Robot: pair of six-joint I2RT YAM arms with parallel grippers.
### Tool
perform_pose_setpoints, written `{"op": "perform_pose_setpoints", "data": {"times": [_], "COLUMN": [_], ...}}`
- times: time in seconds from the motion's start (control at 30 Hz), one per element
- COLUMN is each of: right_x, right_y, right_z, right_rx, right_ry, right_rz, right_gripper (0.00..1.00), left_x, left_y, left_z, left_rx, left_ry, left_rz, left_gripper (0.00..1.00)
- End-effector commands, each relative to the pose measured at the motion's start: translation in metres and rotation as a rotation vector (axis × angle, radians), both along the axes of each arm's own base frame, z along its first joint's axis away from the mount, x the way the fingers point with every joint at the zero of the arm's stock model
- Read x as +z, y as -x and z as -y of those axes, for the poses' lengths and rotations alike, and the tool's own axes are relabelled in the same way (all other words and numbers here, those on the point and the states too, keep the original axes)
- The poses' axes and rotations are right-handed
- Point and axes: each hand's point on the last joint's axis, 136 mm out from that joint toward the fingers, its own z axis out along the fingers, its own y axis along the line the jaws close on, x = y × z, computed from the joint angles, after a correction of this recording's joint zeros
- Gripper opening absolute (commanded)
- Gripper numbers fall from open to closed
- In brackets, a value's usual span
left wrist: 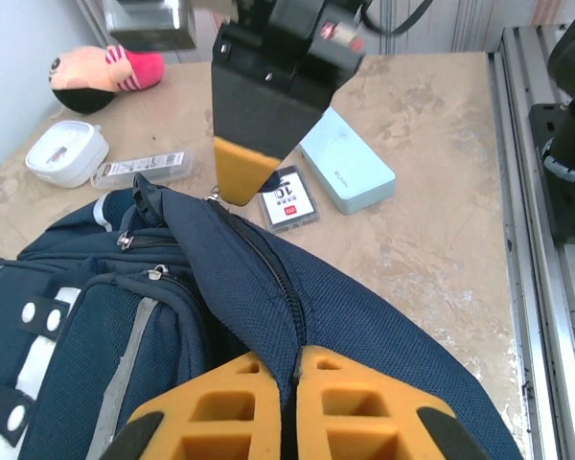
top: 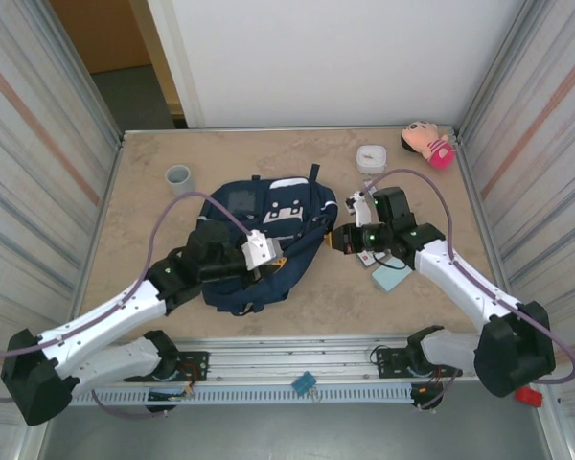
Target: Pack books, pencil case, and school supplies into a backpack
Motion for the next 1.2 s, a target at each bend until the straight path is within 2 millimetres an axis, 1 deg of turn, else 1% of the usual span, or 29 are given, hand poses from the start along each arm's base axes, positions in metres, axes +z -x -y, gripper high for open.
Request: {"op": "perform_pose_setpoints", "data": {"times": [0.0, 0.03, 0.1, 0.17, 0.27, 0.3, 0.37, 0.4, 0.43, 0.5, 0.53, 0.57, 0.63, 0.7, 0.77, 0.87, 0.93, 1.0, 1.07, 1.1, 1.17], "right_x": [-0.007, -0.012, -0.022, -0.028, -0.027, -0.023, -0.014, -0.01, -0.005, 0.002, 0.005, 0.007, 0.012, 0.016, 0.019, 0.021, 0.017, 0.013, 0.008, 0.006, 0.001], "right_y": [-0.056, -0.063, -0.072, -0.076, -0.077, -0.075, -0.07, -0.066, -0.061, -0.052, -0.047, -0.043, -0.034, -0.026, -0.018, -0.008, 0.001, 0.011, 0.019, 0.023, 0.026], "right_z": [0.038, 0.042, 0.044, 0.038, 0.025, 0.022, 0.017, 0.017, 0.017, 0.021, 0.024, 0.027, 0.033, 0.037, 0.037, 0.033, 0.028, 0.019, 0.014, 0.011, 0.009], "right_rx": [-0.278, -0.307, -0.323, -0.306, -0.262, -0.243, -0.206, -0.192, -0.177, -0.164, -0.161, -0.16, -0.158, -0.156, -0.15, -0.148, -0.144, -0.124, -0.118, -0.117, -0.125], "right_ry": [0.024, 0.032, 0.046, 0.04, -0.003, -0.017, -0.037, -0.038, -0.036, -0.018, -0.006, 0.002, 0.018, 0.026, 0.021, -0.012, -0.025, -0.028, -0.015, -0.009, -0.008], "right_rz": [0.06, 0.054, 0.029, 0.005, 0.008, 0.015, 0.026, 0.028, 0.033, 0.04, 0.039, 0.04, 0.046, 0.05, 0.047, 0.026, 0.002, -0.016, -0.021, -0.02, -0.017], "right_gripper": [0.0, 0.0, 0.0, 0.0, 0.0, 0.03, 0.24, 0.33, 0.42, 0.6, 0.63, 0.64, 0.66, 0.67, 0.67, 0.67, 0.67, 0.67, 0.67, 0.67, 0.67], "left_x": [0.059, 0.063, 0.066, 0.07, 0.067, 0.065, 0.057, 0.053, 0.049, 0.045, 0.044, 0.043, 0.041, 0.036, 0.026, -0.006, -0.03, -0.054, -0.073, -0.082, -0.094], "left_y": [0.02, 0.021, 0.023, 0.023, 0.021, 0.018, 0.011, 0.009, 0.008, 0.009, 0.008, 0.004, -0.004, -0.011, -0.015, -0.018, -0.017, -0.012, -0.007, -0.007, -0.01], "left_z": [0.0, -0.001, -0.003, -0.004, -0.004, -0.003, -0.002, 0.0, 0.004, 0.01, 0.012, 0.012, 0.007, 0.0, -0.009, -0.025, -0.033, -0.038, -0.042, -0.044, -0.048], "left_rx": [-0.098, -0.103, -0.102, -0.102, -0.091, -0.076, -0.044, -0.038, -0.036, -0.047, -0.045, -0.027, 0.02, 0.053, 0.068, 0.068, 0.05, 0.007, -0.036, -0.045, -0.042], "left_ry": [0.15, 0.155, 0.162, 0.168, 0.156, 0.147, 0.119, 0.107, 0.095, 0.086, 0.087, 0.086, 0.077, 0.057, 0.014, -0.138, -0.246, -0.344, -0.415, -0.451, -0.502], "left_rz": [0.118, 0.124, 0.129, 0.139, 0.132, 0.129, 0.111, 0.105, 0.093, 0.07, 0.057, 0.053, 0.072, 0.077, 0.07, 0.06, 0.053, 0.031, 0.009, 0.005, 0.018], "left_gripper": [0.0, 0.0, 0.0, 0.0, 0.0, 0.0, 0.0, 0.04, 0.13, 0.41, 0.52, 0.57, 0.65, 0.69, 0.7, 0.75, 0.78, 0.83, 0.87, 0.88, 0.9]}}
